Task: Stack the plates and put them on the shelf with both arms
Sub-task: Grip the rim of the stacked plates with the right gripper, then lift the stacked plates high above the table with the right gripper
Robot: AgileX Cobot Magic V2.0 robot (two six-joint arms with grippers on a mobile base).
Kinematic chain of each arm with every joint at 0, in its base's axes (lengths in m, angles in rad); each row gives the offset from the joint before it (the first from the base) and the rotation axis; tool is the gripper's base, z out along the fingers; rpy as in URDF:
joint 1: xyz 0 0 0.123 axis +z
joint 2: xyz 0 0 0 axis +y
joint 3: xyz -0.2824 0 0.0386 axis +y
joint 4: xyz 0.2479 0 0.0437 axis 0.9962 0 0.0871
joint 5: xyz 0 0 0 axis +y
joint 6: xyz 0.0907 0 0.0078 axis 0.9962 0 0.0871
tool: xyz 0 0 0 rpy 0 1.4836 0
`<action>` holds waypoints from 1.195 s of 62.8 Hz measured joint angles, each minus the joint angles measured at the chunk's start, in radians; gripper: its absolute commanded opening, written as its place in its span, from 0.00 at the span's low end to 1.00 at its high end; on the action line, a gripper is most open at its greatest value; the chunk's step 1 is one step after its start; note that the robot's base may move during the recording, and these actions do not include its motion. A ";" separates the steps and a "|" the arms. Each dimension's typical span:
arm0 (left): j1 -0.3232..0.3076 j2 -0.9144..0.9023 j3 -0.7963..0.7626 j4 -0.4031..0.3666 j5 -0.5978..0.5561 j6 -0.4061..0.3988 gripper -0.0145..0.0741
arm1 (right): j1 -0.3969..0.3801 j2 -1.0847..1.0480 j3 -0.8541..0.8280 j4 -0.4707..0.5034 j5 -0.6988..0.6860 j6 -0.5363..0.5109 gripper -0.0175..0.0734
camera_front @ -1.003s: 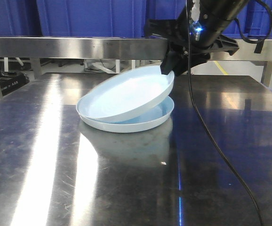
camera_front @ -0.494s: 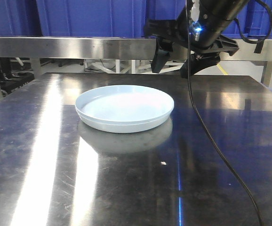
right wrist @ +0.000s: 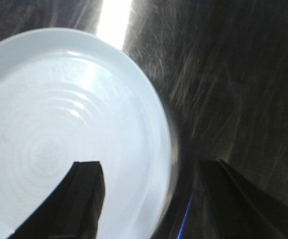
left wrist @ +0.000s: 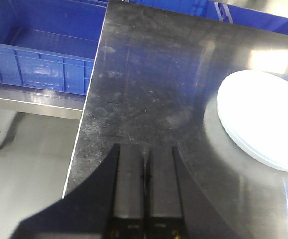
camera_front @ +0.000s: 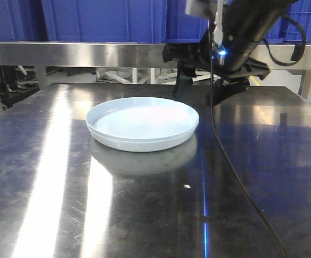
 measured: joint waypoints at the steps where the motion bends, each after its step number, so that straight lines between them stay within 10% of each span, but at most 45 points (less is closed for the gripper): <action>1: 0.000 0.000 0.000 0.000 0.000 0.000 0.27 | 0.000 0.004 0.000 0.000 0.000 0.000 0.75; 33: 0.000 0.000 0.000 0.000 0.000 0.000 0.27 | 0.000 0.061 -0.002 0.000 0.018 0.000 0.60; 48: 0.000 0.000 0.000 0.000 -0.002 0.000 0.27 | 0.000 0.063 -0.002 0.002 0.016 0.000 0.21; 75: 0.000 0.000 0.000 0.000 -0.005 0.000 0.27 | 0.000 0.000 -0.068 0.003 0.009 0.001 0.23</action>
